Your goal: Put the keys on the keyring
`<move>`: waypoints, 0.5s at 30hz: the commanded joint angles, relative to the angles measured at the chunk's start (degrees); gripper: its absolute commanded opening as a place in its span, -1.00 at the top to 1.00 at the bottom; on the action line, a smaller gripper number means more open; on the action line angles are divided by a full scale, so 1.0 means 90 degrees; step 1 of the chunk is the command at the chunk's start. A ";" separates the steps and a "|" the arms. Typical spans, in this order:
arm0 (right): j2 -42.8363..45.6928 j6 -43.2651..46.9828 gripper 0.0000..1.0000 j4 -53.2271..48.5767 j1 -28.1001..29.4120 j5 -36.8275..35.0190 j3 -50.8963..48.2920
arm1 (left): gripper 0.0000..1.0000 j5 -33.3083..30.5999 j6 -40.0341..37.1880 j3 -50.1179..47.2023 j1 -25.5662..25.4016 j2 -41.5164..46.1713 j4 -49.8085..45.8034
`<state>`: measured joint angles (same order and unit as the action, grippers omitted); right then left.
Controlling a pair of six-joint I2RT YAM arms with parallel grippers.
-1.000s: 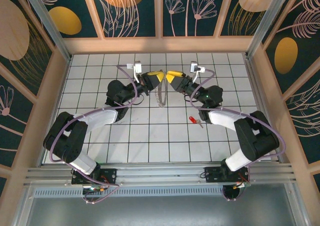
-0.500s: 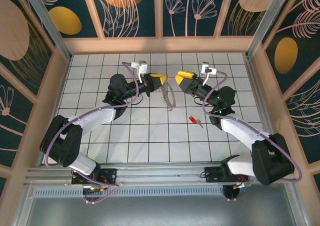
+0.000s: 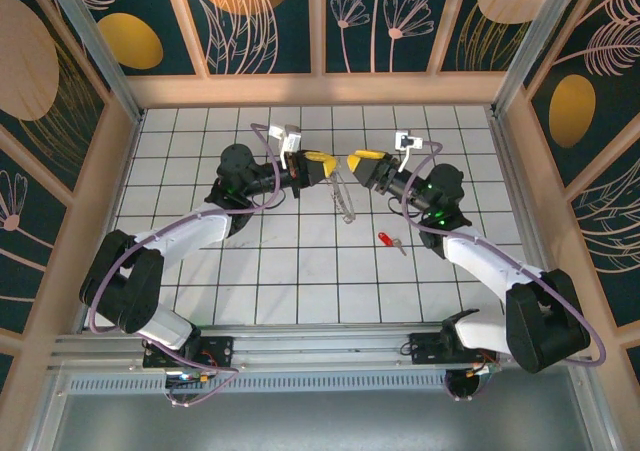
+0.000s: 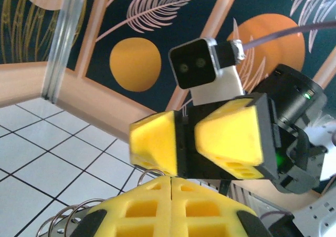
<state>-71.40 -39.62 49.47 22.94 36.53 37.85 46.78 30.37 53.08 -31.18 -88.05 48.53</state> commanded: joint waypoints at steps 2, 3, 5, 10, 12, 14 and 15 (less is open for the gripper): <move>0.0204 0.0547 -0.10 -0.0332 -0.0150 0.0490 0.0242 | 1.00 0.0583 -0.0325 0.0447 -0.0012 0.0079 0.0001; 0.0233 0.0579 -0.10 -0.0313 -0.0182 0.0541 0.0212 | 1.00 0.0642 -0.0330 0.0459 -0.0012 0.0062 0.0015; 0.0274 0.0543 -0.08 -0.0081 -0.0298 0.0748 0.0082 | 1.00 0.0808 -0.0296 0.0531 -0.0011 0.0005 0.0027; 0.0257 0.0496 -0.05 0.0347 -0.0419 0.1175 -0.0092 | 1.00 0.1234 -0.0329 0.0778 -0.0012 -0.0089 -0.0141; 0.0236 0.0445 -0.03 0.0496 -0.0414 0.1234 -0.0120 | 1.00 0.1328 -0.0376 0.0845 -0.0011 -0.0117 -0.0226; 0.0256 0.0369 0.02 0.0699 -0.0411 0.1266 -0.0179 | 1.00 0.1443 -0.0386 0.0927 -0.0012 -0.0189 -0.0236; 0.0274 0.0359 0.03 0.0727 -0.0417 0.1256 -0.0196 | 1.00 0.1494 -0.0385 0.0969 -0.0012 -0.0229 -0.0227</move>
<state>-70.43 -36.36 50.74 19.49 45.36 36.95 56.86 28.27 59.22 -31.18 -89.12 46.00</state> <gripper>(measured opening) 0.492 0.050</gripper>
